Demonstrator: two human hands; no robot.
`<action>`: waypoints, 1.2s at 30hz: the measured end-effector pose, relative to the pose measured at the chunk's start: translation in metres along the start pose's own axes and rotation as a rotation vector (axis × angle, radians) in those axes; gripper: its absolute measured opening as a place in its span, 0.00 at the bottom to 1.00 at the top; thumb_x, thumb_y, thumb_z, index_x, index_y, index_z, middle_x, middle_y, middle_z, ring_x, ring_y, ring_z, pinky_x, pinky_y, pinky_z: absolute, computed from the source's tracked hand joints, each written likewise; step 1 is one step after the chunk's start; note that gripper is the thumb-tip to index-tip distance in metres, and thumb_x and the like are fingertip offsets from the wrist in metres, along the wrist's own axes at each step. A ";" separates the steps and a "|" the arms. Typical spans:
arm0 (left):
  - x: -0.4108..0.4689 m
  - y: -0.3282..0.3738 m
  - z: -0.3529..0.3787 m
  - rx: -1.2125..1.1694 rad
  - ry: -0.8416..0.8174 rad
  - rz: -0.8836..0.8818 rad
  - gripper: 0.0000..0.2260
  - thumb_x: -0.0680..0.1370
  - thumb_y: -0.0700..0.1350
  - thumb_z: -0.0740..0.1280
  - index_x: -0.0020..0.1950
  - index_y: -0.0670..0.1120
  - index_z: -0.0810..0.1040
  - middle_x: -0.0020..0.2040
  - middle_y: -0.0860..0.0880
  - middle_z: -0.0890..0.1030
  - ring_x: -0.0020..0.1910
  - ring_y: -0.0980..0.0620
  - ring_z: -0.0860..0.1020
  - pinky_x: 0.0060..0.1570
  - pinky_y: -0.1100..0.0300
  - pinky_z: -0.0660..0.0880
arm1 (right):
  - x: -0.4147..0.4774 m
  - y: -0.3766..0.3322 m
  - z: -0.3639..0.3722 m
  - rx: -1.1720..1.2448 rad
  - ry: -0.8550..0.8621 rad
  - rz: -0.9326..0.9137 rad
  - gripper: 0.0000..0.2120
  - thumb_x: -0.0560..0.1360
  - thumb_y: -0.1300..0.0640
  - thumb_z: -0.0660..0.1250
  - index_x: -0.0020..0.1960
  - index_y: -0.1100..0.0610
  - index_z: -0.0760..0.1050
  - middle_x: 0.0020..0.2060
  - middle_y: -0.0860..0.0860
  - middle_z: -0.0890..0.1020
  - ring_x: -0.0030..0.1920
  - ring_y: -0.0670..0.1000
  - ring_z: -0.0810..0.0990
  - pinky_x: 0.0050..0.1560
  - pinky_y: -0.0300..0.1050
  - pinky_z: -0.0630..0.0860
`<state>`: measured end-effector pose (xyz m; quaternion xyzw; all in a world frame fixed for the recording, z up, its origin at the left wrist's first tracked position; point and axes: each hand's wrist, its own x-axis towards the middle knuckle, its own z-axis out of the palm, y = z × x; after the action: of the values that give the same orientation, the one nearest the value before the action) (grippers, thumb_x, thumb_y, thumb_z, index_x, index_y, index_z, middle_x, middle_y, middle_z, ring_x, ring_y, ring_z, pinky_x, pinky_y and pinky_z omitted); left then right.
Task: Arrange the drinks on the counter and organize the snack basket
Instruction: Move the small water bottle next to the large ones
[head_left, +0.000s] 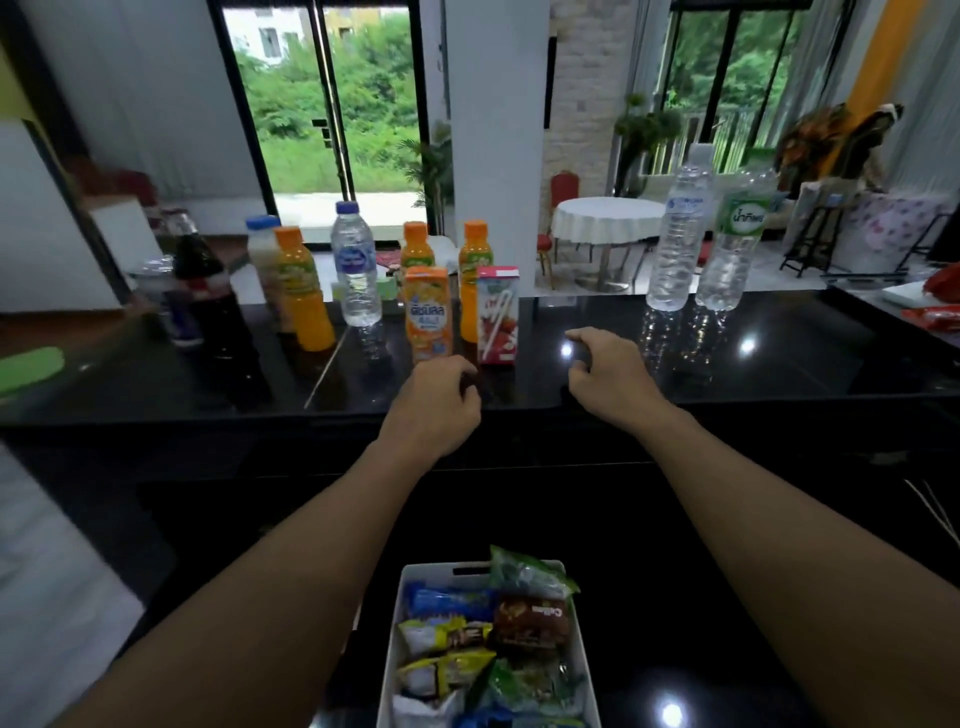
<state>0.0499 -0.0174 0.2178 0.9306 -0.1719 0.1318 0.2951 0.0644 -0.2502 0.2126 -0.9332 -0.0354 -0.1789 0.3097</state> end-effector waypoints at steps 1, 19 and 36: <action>-0.001 -0.012 -0.009 -0.001 0.028 -0.038 0.12 0.78 0.44 0.66 0.60 0.44 0.79 0.53 0.46 0.80 0.50 0.48 0.78 0.52 0.51 0.78 | 0.003 -0.009 0.006 -0.004 -0.007 -0.001 0.24 0.76 0.64 0.63 0.72 0.61 0.71 0.70 0.58 0.74 0.72 0.57 0.71 0.69 0.40 0.64; 0.155 -0.046 -0.116 -0.021 0.360 -0.178 0.32 0.75 0.32 0.62 0.78 0.41 0.56 0.76 0.41 0.61 0.74 0.44 0.59 0.70 0.56 0.61 | 0.017 -0.021 0.052 -0.407 -0.080 0.151 0.31 0.80 0.45 0.49 0.79 0.60 0.61 0.79 0.55 0.61 0.80 0.55 0.56 0.79 0.56 0.51; 0.173 -0.065 -0.113 0.002 0.283 -0.206 0.17 0.79 0.44 0.66 0.66 0.41 0.68 0.63 0.39 0.72 0.57 0.43 0.74 0.55 0.52 0.72 | 0.019 -0.019 0.057 -0.432 0.021 0.166 0.31 0.77 0.41 0.53 0.72 0.58 0.71 0.74 0.53 0.71 0.77 0.54 0.64 0.76 0.56 0.58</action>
<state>0.2166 0.0574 0.3343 0.9158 -0.0322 0.2307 0.3272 0.0961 -0.2026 0.1876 -0.9756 0.0837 -0.1658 0.1166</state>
